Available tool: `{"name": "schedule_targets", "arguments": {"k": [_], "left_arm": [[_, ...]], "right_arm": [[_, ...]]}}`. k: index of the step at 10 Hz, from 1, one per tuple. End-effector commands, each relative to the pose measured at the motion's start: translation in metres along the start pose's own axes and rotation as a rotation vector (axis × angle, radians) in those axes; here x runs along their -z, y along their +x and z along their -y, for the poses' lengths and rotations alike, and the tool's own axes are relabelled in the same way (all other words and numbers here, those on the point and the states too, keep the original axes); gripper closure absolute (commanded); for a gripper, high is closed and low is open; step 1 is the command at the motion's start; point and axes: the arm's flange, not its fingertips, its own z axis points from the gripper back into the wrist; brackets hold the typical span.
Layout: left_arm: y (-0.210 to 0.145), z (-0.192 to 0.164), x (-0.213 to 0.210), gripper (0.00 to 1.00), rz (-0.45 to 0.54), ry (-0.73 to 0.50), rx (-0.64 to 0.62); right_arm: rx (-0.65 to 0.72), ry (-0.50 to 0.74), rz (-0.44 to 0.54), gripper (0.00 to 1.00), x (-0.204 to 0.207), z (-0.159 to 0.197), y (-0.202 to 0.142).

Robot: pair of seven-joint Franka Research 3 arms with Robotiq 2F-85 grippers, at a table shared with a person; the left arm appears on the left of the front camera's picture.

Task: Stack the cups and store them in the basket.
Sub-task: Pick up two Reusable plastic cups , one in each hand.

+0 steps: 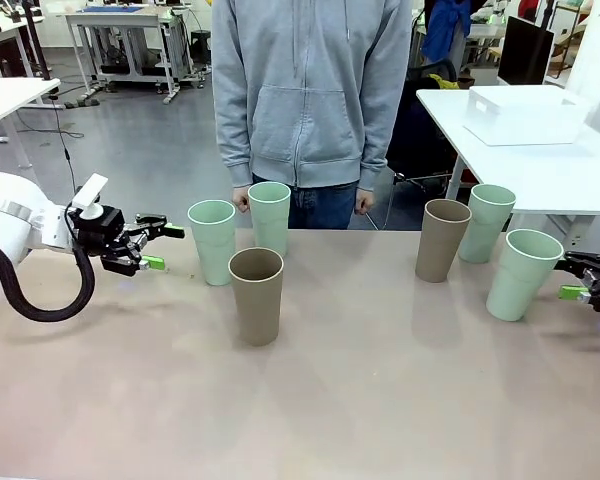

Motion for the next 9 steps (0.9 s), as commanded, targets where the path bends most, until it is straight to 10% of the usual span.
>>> {"name": "schedule_targets", "arguments": {"k": [1, 9], "left_arm": [[0.000, -0.004, 0.001, 0.00, 0.033, 0.021, 0.070], [-0.022, -0.027, 0.018, 0.00, 0.001, 0.137, -0.016]], "right_arm": [[-0.029, -0.027, 0.017, 0.00, 0.008, 0.007, -0.005], [-0.002, -0.037, 0.040, 0.00, 0.012, 0.003, -0.014]]}}
